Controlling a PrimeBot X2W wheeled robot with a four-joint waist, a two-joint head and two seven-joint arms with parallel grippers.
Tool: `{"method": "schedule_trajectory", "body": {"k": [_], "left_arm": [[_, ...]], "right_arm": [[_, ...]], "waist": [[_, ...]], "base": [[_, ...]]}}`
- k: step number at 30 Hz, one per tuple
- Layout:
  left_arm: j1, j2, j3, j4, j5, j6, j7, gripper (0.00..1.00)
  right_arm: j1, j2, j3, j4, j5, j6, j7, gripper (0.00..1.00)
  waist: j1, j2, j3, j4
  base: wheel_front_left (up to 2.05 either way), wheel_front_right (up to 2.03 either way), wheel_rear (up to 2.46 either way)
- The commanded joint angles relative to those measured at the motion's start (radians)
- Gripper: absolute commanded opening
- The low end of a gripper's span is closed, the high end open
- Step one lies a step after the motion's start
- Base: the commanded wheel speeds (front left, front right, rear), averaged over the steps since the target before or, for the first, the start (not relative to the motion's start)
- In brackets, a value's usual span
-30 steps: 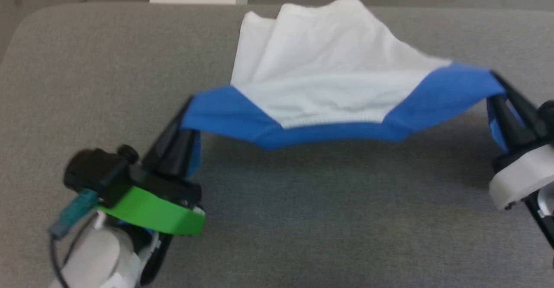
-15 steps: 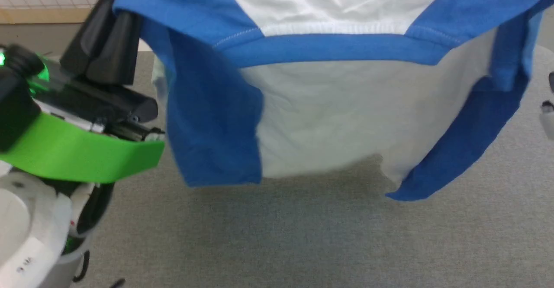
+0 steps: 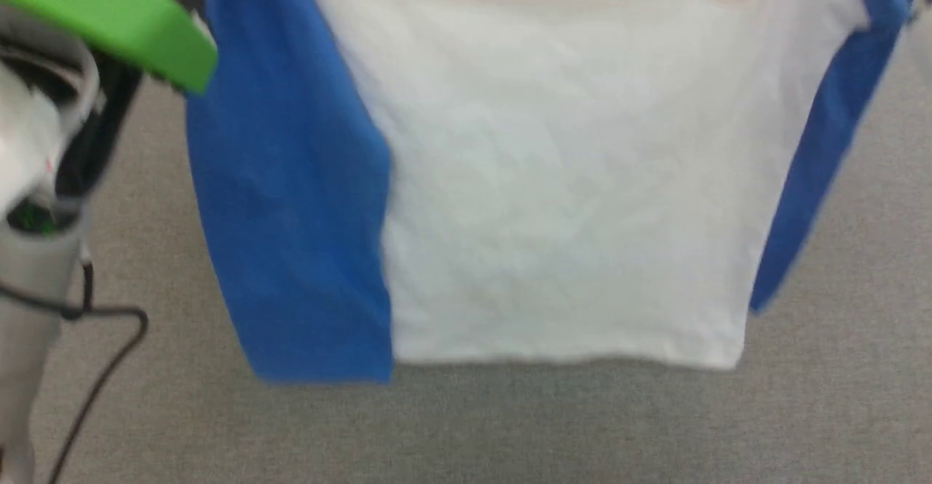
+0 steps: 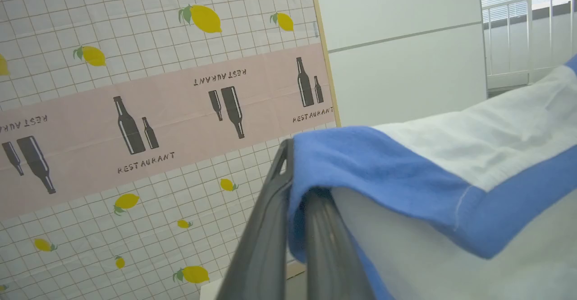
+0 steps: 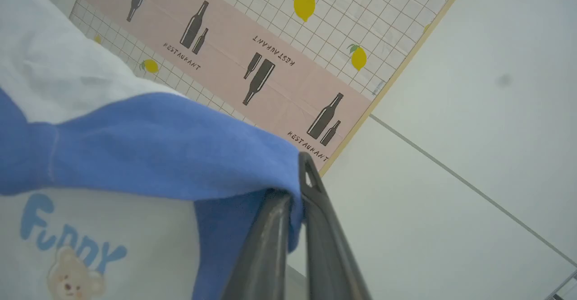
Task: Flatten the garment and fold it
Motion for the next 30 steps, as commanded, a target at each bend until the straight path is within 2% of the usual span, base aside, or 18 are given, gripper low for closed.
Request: {"method": "schedule_trajectory", "body": {"k": [1, 7, 12, 15, 23, 30], "left_arm": [[-0.062, 0.0, -0.006, 0.044, 0.02, -0.013, -0.003, 0.0], [-0.304, -0.032, -0.043, 0.25, 0.107, -0.049, -0.043, 0.0], [-0.463, -0.058, -0.066, 0.402, 0.179, -0.064, -0.12, 0.0], [-0.537, -0.068, -0.085, 0.479, 0.226, -0.071, -0.18, 0.0], [-0.55, -0.095, -0.113, 0.618, 0.258, -0.078, -0.334, 0.0], [-0.434, -0.07, -0.155, 0.574, 0.248, -0.122, -0.391, 0.0]], "right_arm": [[-0.067, -0.002, 0.026, 0.041, -0.013, -0.002, -0.016, 0.0], [-0.366, -0.003, 0.148, 0.276, -0.079, -0.002, -0.068, 0.0], [-0.579, 0.027, 0.239, 0.466, -0.153, -0.002, -0.129, 0.0], [-0.671, 0.05, 0.26, 0.566, -0.191, -0.002, -0.167, 0.0], [-0.714, 0.097, 0.284, 0.727, -0.237, -0.002, -0.256, 0.0], [-0.624, 0.05, 0.323, 0.7, -0.183, -0.002, -0.302, 0.0]], "waist": [[0.0, 0.0, 0.086, 0.006], [0.0, 0.0, 0.225, 0.016], [0.0, 0.0, 0.316, 0.027], [0.0, 0.0, 0.366, 0.036], [0.0, 0.0, 0.449, 0.038], [0.0, 0.0, 0.446, 0.049]], "base": [[0.0, 0.0, 0.0], [0.0, 0.0, 0.0], [0.0, 0.0, 0.0], [0.0, 0.0, 0.0], [0.0, 0.0, 0.0], [0.0, 0.0, 0.0]]}}
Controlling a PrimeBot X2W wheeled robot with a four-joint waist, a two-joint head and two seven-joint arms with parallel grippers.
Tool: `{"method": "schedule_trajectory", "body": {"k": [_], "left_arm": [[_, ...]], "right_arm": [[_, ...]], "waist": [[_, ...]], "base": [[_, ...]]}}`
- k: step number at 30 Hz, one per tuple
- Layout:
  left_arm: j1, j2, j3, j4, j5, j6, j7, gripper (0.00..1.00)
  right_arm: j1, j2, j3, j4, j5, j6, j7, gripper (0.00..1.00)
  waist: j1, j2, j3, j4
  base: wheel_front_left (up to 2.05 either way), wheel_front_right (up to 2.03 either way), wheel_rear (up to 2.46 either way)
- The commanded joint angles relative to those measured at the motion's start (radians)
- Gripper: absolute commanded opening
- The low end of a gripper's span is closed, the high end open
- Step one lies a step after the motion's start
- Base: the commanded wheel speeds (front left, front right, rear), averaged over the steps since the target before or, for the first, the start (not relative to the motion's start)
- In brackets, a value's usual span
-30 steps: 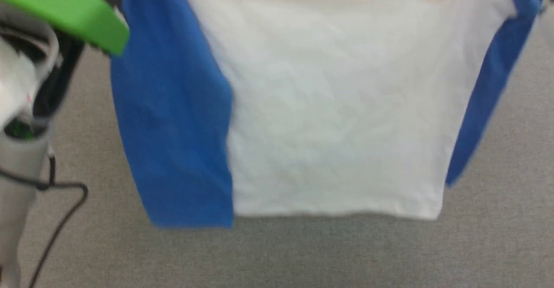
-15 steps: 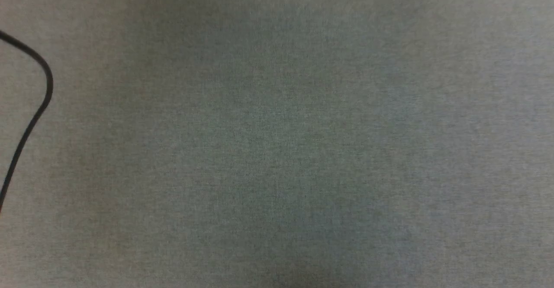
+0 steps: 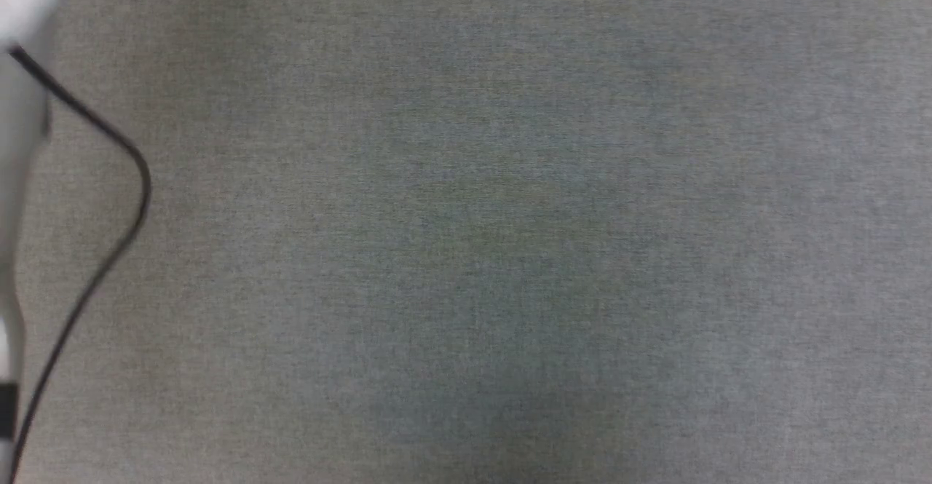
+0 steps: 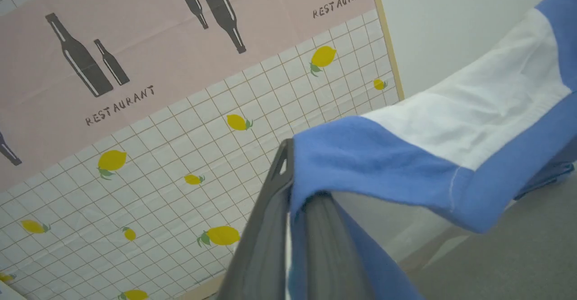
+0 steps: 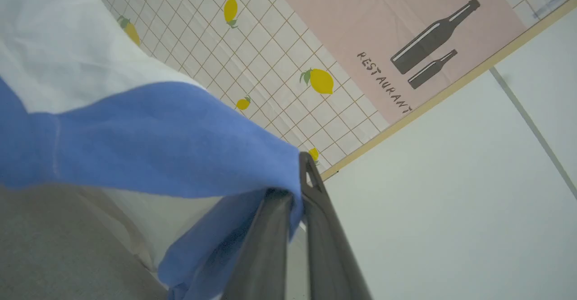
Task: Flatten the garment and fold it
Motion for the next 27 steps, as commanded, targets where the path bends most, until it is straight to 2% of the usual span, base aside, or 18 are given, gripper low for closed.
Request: {"method": "schedule_trajectory", "body": {"k": [1, 4, 8, 14, 17, 21, 27], "left_arm": [[0.042, 0.015, -0.007, -0.03, -0.009, -0.006, -0.011, 0.0], [0.146, 0.038, -0.026, -0.119, -0.028, -0.011, -0.001, 0.0], [0.304, 0.083, -0.039, -0.274, -0.058, 0.005, 0.038, 0.0], [0.572, 0.14, -0.065, -0.504, -0.108, 0.071, 0.111, 0.0], [0.692, 0.148, -0.078, -0.567, -0.13, 0.113, 0.121, 0.0], [0.836, 0.151, -0.11, -0.6, -0.138, 0.165, 0.121, 0.0], [1.012, 0.157, -0.19, -0.607, -0.164, 0.194, 0.165, 0.0]], "right_arm": [[0.037, -0.018, 0.002, -0.03, 0.022, -0.002, -0.009, 0.0], [0.133, -0.062, -0.003, -0.123, 0.073, -0.002, 0.0, 0.0], [0.305, -0.118, -0.048, -0.299, 0.131, -0.002, 0.052, 0.0], [0.663, -0.154, -0.18, -0.565, 0.176, -0.002, 0.172, 0.0], [0.851, -0.128, -0.261, -0.656, 0.185, -0.002, 0.212, 0.0], [1.086, -0.061, -0.368, -0.748, 0.178, -0.002, 0.229, 0.0], [1.373, 0.048, -0.461, -0.825, 0.142, -0.002, 0.227, 0.0]], "waist": [[-0.0003, -0.0001, -0.017, 0.011], [-0.0003, -0.0001, -0.053, 0.018], [-0.0003, -0.0001, -0.106, 0.018], [-0.0003, -0.0001, -0.185, 0.019], [-0.0003, -0.0001, -0.22, 0.022], [-0.0003, -0.0001, -0.264, 0.023], [-0.0003, -0.0001, -0.318, 0.02]], "base": [[0.0, 0.0, 0.0], [0.0, 0.0, 0.0], [0.0, 0.0, 0.0], [0.0, 0.0, 0.0], [0.0, 0.0, 0.0], [0.0, 0.0, 0.0], [0.0, 0.0, 0.0]]}}
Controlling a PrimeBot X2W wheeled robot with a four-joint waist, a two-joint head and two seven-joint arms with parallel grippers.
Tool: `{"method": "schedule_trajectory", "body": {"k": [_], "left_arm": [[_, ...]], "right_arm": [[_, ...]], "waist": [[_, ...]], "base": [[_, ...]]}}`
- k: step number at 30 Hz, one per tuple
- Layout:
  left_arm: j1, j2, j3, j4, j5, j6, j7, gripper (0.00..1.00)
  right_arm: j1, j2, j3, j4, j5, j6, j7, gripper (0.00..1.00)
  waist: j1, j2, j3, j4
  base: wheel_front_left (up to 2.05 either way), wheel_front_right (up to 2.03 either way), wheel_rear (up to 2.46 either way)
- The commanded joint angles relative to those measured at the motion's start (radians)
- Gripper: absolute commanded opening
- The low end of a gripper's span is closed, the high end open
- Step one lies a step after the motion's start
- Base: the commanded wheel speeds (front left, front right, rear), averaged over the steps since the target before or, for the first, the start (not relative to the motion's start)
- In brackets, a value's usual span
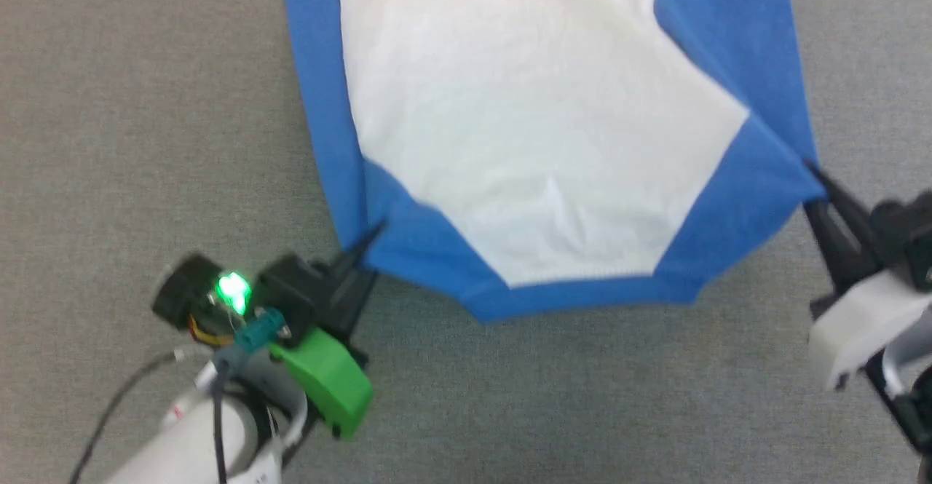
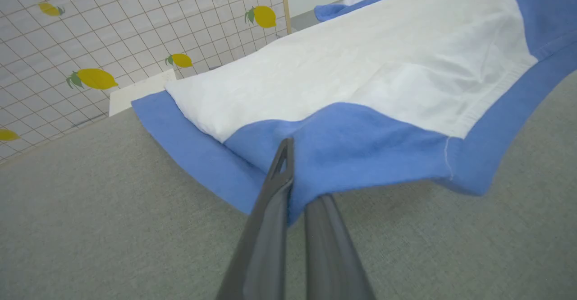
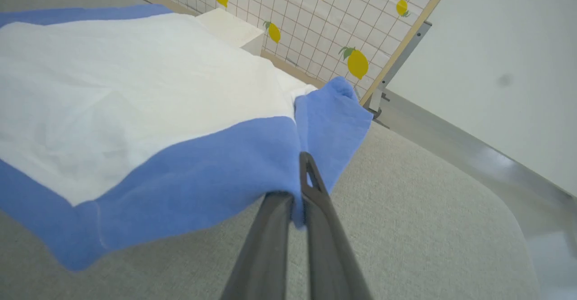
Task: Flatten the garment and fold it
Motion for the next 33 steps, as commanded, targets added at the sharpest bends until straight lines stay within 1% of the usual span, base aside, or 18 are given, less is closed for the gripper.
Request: {"method": "schedule_trajectory", "body": {"k": [1, 7, 11, 16, 20, 23, 26, 31, 32, 33], "left_arm": [[0.04, 0.006, -0.014, 0.004, -0.017, 0.007, 0.009, 0.0], [0.142, 0.026, -0.084, 0.045, -0.051, -0.002, 0.081, 0.0], [0.195, 0.041, -0.115, 0.058, -0.091, -0.005, 0.144, 0.0], [0.256, 0.06, -0.131, 0.042, -0.147, 0.01, 0.21, 0.0], [0.296, 0.083, -0.14, 0.041, -0.165, 0.023, 0.237, 0.0], [0.317, 0.082, -0.147, 0.057, -0.162, 0.03, 0.22, 0.0], [0.318, 0.048, -0.152, 0.102, -0.15, 0.022, 0.159, 0.0], [0.291, -0.011, -0.174, 0.241, -0.122, -0.019, 0.066, 0.0], [0.282, -0.026, -0.176, 0.268, -0.118, -0.025, 0.05, 0.0], [0.275, -0.043, -0.18, 0.304, -0.119, -0.034, 0.035, 0.07]], "right_arm": [[0.047, 0.021, -0.013, -0.01, -0.005, -0.002, -0.003, 0.0], [0.216, 0.062, -0.033, 0.001, -0.016, -0.002, -0.001, 0.0], [0.294, 0.07, -0.029, 0.014, -0.018, -0.002, 0.016, 0.0], [0.395, 0.081, -0.023, 0.023, -0.006, -0.002, 0.069, 0.0], [0.474, 0.101, -0.036, 0.024, 0.008, -0.002, 0.104, 0.0], [0.512, 0.118, -0.045, 0.03, 0.006, -0.002, 0.102, 0.0], [0.526, 0.134, -0.046, 0.056, -0.001, -0.002, 0.085, 0.0], [0.491, 0.152, -0.026, 0.122, -0.012, -0.002, 0.043, 0.0], [0.482, 0.152, -0.019, 0.139, -0.015, -0.002, 0.034, 0.24], [0.471, 0.149, -0.008, 0.161, -0.019, -0.002, 0.025, 0.44]], "waist": [[0.0001, 0.0, -0.04, -0.002], [0.0001, 0.0, -0.081, -0.006], [0.0001, 0.0, -0.104, -0.012], [0.0001, 0.0, -0.134, -0.015], [0.0001, 0.0, -0.156, -0.015], [0.0001, 0.0, -0.17, -0.015], [0.0001, 0.0, -0.187, -0.014], [0.0001, 0.0, -0.209, -0.017], [0.0001, 0.0, -0.212, -0.016], [0.0001, 0.0, -0.215, -0.016]], "base": [[0.0, 0.0, 0.0], [0.0, 0.0, 0.0], [0.0, 0.0, 0.0], [0.0, 0.0, 0.0], [0.0, 0.0, 0.0], [0.0, 0.0, 0.0], [0.0, 0.0, 0.0], [0.0, 0.0, 0.0], [0.0, 0.0, 0.0], [0.0, 0.0, 0.0]]}}
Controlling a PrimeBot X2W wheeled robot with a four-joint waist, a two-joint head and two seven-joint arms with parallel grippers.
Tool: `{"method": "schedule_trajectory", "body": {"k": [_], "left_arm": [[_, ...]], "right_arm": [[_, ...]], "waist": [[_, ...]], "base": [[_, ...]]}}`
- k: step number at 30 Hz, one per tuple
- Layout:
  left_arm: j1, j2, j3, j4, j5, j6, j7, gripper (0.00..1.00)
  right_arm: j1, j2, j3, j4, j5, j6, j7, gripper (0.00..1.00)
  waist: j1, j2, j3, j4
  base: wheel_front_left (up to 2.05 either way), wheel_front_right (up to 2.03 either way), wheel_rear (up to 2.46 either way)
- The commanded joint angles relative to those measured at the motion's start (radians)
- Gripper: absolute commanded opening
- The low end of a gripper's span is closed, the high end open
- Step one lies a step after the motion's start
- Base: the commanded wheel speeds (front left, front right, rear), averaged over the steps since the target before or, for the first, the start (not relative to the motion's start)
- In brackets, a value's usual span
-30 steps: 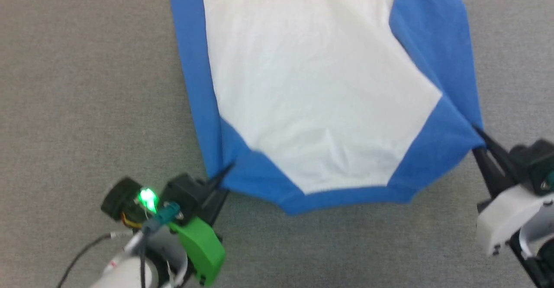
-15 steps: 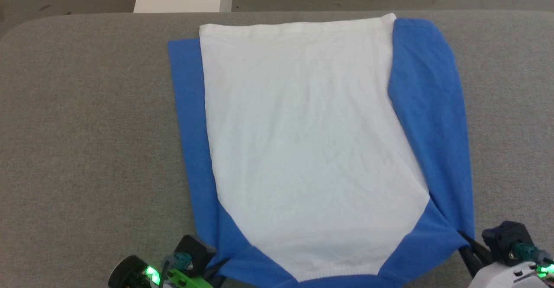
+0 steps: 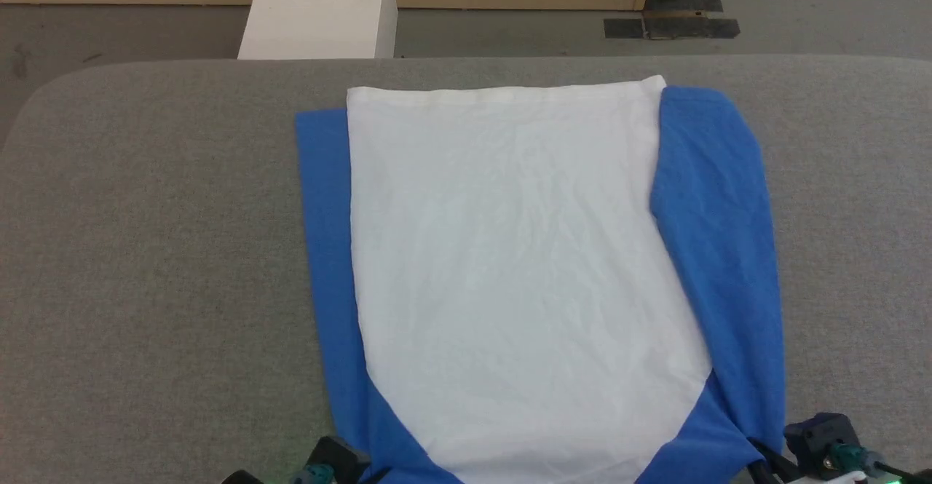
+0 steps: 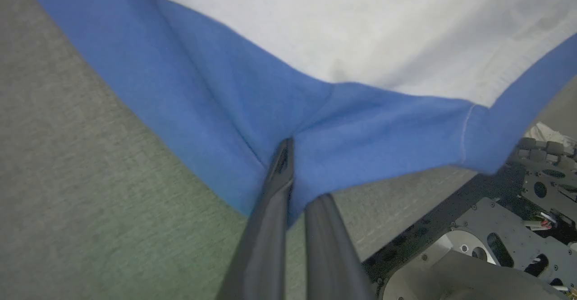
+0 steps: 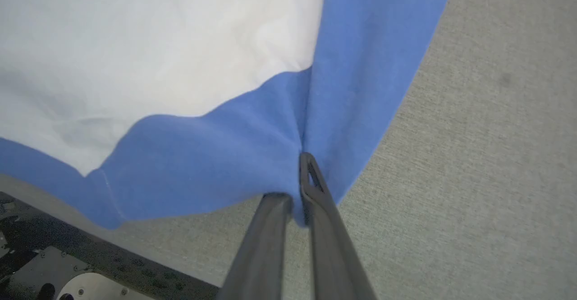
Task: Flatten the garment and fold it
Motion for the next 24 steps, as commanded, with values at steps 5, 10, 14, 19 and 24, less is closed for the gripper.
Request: {"method": "schedule_trajectory", "body": {"k": [5, 10, 14, 19, 24], "left_arm": [[-0.046, -0.056, -0.013, 0.121, 0.003, -0.034, -0.034, 1.0], [-0.026, -0.054, 0.017, 0.131, -0.022, -0.01, -0.065, 1.0], [0.035, 0.0, 0.06, 0.057, -0.054, 0.03, -0.085, 1.0], [0.112, 0.074, 0.168, -0.113, -0.09, 0.137, -0.139, 1.0], [0.136, 0.09, 0.291, -0.298, -0.095, 0.241, -0.245, 1.0]], "right_arm": [[-0.046, -0.003, 0.023, 0.1, 0.003, -0.002, -0.021, 1.0], [-0.034, -0.004, 0.012, 0.105, 0.038, -0.002, -0.019, 1.0], [0.005, -0.015, -0.017, 0.033, 0.091, -0.002, 0.011, 1.0], [0.043, -0.003, -0.104, -0.093, 0.117, -0.002, 0.043, 1.0], [0.02, 0.058, -0.182, -0.205, 0.104, -0.002, 0.022, 1.0]], "waist": [[0.0001, 0.0, -0.021, 0.006], [0.0001, 0.0, -0.033, 0.012], [0.0001, 0.0, -0.038, 0.01], [0.0001, 0.0, -0.037, 0.01], [0.0001, 0.0, -0.029, 0.013]], "base": [[0.0, 0.0, 0.0], [0.0, 0.0, 0.0], [0.0, 0.0, 0.0], [0.0, 0.0, 0.0], [0.0, 0.0, 0.0]]}}
